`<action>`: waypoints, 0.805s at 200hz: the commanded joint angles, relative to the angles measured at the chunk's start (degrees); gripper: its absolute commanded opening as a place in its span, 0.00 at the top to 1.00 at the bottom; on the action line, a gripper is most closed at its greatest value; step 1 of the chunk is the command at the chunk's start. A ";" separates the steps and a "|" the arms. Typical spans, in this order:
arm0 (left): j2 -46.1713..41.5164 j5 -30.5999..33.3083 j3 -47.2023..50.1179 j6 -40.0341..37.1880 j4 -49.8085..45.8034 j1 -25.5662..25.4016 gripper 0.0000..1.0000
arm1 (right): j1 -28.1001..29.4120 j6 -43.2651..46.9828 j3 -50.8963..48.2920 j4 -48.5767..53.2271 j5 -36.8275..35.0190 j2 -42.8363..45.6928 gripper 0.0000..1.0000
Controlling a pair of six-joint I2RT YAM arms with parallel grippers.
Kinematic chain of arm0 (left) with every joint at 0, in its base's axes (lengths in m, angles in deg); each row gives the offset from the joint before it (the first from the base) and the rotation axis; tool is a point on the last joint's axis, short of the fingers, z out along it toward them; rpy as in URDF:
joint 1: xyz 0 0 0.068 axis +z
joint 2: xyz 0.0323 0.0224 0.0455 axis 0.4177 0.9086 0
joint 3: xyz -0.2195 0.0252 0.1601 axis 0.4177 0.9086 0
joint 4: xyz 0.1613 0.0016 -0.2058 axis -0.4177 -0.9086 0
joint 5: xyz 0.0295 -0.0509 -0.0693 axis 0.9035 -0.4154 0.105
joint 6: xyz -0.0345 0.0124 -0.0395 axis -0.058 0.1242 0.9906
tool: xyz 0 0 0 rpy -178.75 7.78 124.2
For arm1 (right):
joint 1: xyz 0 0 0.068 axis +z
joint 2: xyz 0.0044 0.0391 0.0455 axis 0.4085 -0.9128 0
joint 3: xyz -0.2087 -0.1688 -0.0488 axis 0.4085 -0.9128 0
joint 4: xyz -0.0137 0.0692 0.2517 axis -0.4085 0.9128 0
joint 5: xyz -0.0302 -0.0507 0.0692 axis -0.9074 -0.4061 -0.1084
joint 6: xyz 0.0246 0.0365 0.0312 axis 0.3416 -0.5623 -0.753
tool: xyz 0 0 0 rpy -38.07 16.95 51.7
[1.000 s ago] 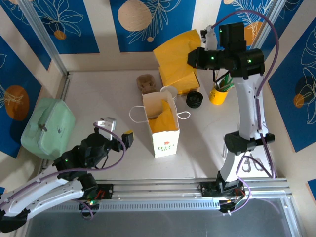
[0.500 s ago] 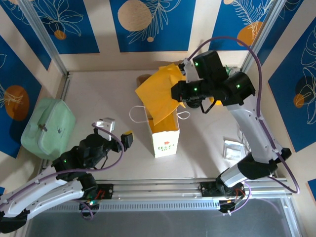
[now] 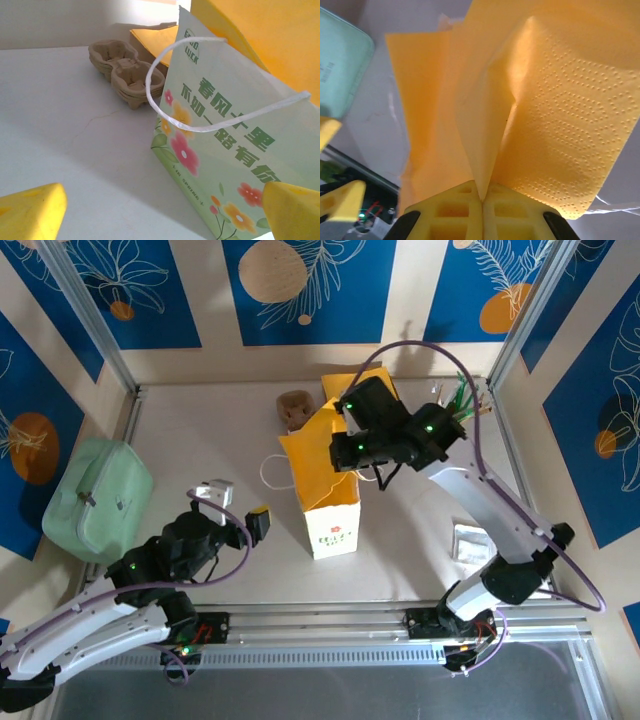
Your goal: Pack the takeout coffee
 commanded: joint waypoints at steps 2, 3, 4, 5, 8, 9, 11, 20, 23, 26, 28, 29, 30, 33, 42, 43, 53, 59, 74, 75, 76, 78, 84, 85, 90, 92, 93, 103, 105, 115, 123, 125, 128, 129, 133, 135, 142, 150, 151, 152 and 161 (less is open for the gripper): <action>-0.80 0.03 0.94 1.07 0.22 -0.33 0.01 | 1.35 -0.88 1.76 4.88 -5.09 -3.40 0.94; -0.82 0.04 0.95 1.10 0.25 -0.33 0.01 | 1.32 -0.88 1.80 4.99 -5.17 -3.52 0.94; -0.82 0.00 0.95 1.07 0.18 -0.33 0.01 | 1.30 -0.88 1.81 5.09 -5.21 -3.62 0.94; -0.83 -0.02 0.95 1.06 0.14 -0.33 0.01 | 1.34 -0.88 1.82 5.23 -5.23 -3.72 0.94; -0.91 0.02 0.96 1.07 0.12 -0.33 0.01 | 1.36 -0.93 1.91 5.49 -5.23 -4.02 0.94; -0.91 0.03 0.96 1.10 0.07 -0.33 0.01 | 1.46 -0.95 1.91 5.56 -5.24 -4.05 0.94; -0.96 0.04 0.91 1.08 0.10 -0.29 0.01 | 1.53 -0.96 1.92 5.65 -5.32 -4.16 0.94; -1.12 0.13 0.95 1.17 -0.15 -0.33 0.01 | 1.68 -1.22 1.92 6.35 -5.51 -4.85 0.94; -1.17 0.20 0.96 1.11 -0.16 -0.33 0.01 | 1.79 -1.23 1.92 6.45 -5.52 -5.02 0.94; -1.26 0.22 0.96 1.13 -0.20 -0.33 0.01 | 1.78 -1.23 1.92 6.64 -5.45 -5.24 0.94; -1.31 0.22 0.98 1.15 -0.26 -0.33 0.01 | 1.87 -1.23 1.92 6.78 -5.44 -5.40 0.94; -1.33 0.27 1.01 1.18 -0.29 -0.33 0.01 | 1.89 -1.23 1.92 6.82 -5.43 -5.44 0.94; -1.35 0.29 1.03 1.16 -0.31 -0.33 0.01 | 1.90 -1.23 1.88 6.88 -5.39 -5.51 0.94; -1.40 0.31 0.95 1.15 -0.33 -0.33 0.01 | 1.90 -1.28 1.84 6.98 -5.34 -5.71 0.94; -1.53 0.43 1.05 1.20 -0.30 -0.33 0.01 | 2.13 -1.31 1.66 7.37 -5.29 -6.28 0.94; -1.58 0.42 1.09 1.16 -0.32 -0.33 0.01 | 2.15 -1.32 1.66 7.46 -5.27 -6.37 0.94; -1.62 0.48 1.10 1.14 -0.32 -0.33 0.01 | 2.30 -1.32 1.74 8.18 -5.28 -7.09 0.94; -1.60 0.45 1.13 1.17 -0.28 -0.33 0.01 | 2.28 -1.32 1.75 8.47 -5.31 -7.43 0.94; -1.64 0.57 1.28 1.30 -0.27 -0.33 0.01 | 2.29 -1.54 1.74 9.46 -5.58 -8.49 0.94; -1.63 0.53 1.30 1.30 -0.25 -0.33 0.00 | 2.32 -1.52 1.74 9.57 -5.59 -8.57 0.94; -1.67 0.51 1.30 1.26 -0.25 -0.33 0.00 | 2.33 -1.51 1.74 9.62 -5.64 -8.65 0.94; -1.70 0.49 1.37 1.34 -0.25 -0.33 0.01 | 2.34 -1.57 1.79 9.83 -5.68 -8.81 0.94; -1.71 0.47 1.46 1.33 -0.17 -0.33 0.01 | 2.34 -1.60 1.75 10.14 -5.69 -9.15 0.93; -1.71 0.44 1.43 1.32 -0.16 -0.33 0.01 | 2.30 -1.59 1.75 10.17 -5.69 -9.25 0.93; -1.71 0.47 1.50 1.38 -0.16 -0.26 0.01 | 2.33 -1.65 1.72 10.51 -5.62 -9.60 0.93; -1.71 0.41 1.53 1.41 -0.16 -0.31 0.01 | 2.30 -1.67 1.69 10.58 -5.56 -9.79 0.93; -1.71 0.45 1.51 1.40 -0.16 -0.32 0.01 | 2.28 -1.67 1.68 10.61 -5.50 -9.84 0.93; -1.68 0.42 1.59 1.56 -0.17 -0.33 0.01 | 2.43 -1.54 1.58 10.94 -4.80 -10.49 0.92; -1.68 0.43 1.64 1.59 -0.20 -0.33 0.01 | 2.45 -1.55 1.57 10.98 -4.70 -10.65 0.91; -1.78 0.46 1.69 1.65 -0.16 -0.33 0.01 | 2.60 -1.56 1.55 11.37 -4.46 -11.37 0.90; -1.87 0.46 1.77 1.73 -0.16 -0.33 0.01 | 2.99 -1.51 1.65 11.66 -4.57 -11.88 0.89; -1.88 0.44 1.82 1.74 -0.18 -0.33 0.01 | 2.97 -1.55 1.72 11.62 -4.62 -12.05 0.89; -1.88 0.47 1.78 1.74 -0.23 -0.33 0.01 | 3.18 -1.50 1.74 11.76 -4.88 -12.16 0.89; -1.93 0.48 1.76 1.74 -0.19 -0.33 0.01 | 3.20 -1.50 1.74 11.77 -4.93 -12.21 0.89; -1.97 0.35 1.82 1.78 -0.13 -0.33 0.01 | 3.38 -1.50 1.75 11.86 -5.05 -12.35 0.89; -1.93 0.32 1.83 1.82 -0.11 -0.33 0.01 | 3.44 -1.52 1.75 11.87 -5.14 -12.45 0.89; -2.02 0.26 1.74 1.83 -0.09 -0.33 0.01 | 3.54 -1.50 1.75 11.87 -5.12 -12.62 0.87; -1.97 0.27 1.71 1.83 -0.07 -0.33 0.01 | 3.57 -1.50 1.83 11.78 -5.01 -12.75 0.84; -1.97 0.24 1.69 1.83 -0.11 -0.33 0.01 | 3.57 -1.50 1.88 11.78 -4.95 -12.72 0.84; -1.97 0.23 1.72 1.83 -0.09 -0.33 0.01 | 3.57 -1.50 1.90 11.78 -4.97 -12.71 0.83; -1.95 0.24 1.58 1.83 -0.12 -0.32 0.01 | 3.57 -1.37 2.22 11.76 -4.89 -12.73 0.77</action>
